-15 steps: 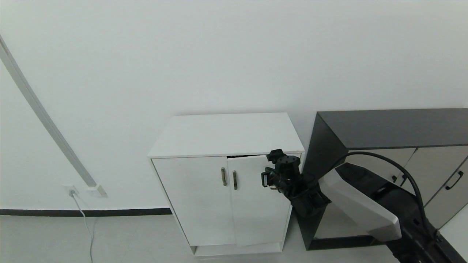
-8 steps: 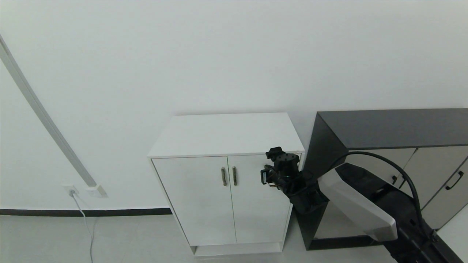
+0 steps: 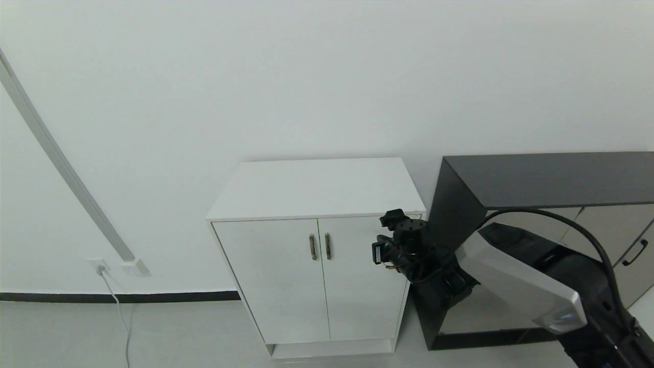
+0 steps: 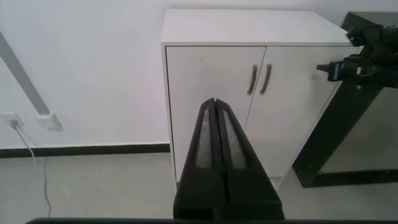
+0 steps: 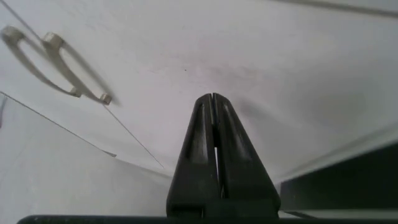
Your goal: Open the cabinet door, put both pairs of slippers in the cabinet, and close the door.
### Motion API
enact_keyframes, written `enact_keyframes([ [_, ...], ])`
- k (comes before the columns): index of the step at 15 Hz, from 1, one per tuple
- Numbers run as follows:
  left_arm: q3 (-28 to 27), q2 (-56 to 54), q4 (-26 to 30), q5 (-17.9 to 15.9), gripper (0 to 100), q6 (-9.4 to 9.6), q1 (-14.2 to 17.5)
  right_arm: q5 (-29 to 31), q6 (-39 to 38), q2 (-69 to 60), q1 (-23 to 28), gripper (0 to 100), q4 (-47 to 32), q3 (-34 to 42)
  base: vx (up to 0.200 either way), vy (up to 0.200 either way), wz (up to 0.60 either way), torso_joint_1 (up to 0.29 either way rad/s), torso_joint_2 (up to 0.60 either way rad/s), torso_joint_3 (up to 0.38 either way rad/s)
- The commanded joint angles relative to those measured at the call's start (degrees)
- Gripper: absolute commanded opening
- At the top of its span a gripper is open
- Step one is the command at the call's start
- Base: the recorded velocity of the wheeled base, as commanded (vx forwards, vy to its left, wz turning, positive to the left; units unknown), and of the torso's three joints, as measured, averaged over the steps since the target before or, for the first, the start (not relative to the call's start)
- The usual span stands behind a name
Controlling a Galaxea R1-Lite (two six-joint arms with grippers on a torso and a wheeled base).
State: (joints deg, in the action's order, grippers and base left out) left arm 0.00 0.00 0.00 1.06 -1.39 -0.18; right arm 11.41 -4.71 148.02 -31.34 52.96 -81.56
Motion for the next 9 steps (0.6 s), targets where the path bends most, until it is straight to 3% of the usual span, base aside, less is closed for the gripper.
enact_keyframes([
  [1, 0.00, 0.00, 0.00, -0.01, 0, -0.02, -0.08, 1.25, 0.05, -11.79, 0.58, 0, 4.61, 14.32, 0.000, 0.000, 0.00, 0.000, 0.00, 0.000],
  [6, 0.00, 0.00, 0.00, -0.09, 0, -0.02, 0.01, 6.08, 0.57, -25.94, 6.03, 0, 16.65, 38.84, 0.000, 0.000, 0.00, 0.000, 0.00, 0.000],
  [9, 0.00, 0.00, 0.00, -0.09, 0, -0.02, 0.01, 7.66, 1.89, -34.20, 10.42, 0, 19.91, 50.18, 0.000, 0.000, 0.00, 0.000, 0.00, 0.000],
])
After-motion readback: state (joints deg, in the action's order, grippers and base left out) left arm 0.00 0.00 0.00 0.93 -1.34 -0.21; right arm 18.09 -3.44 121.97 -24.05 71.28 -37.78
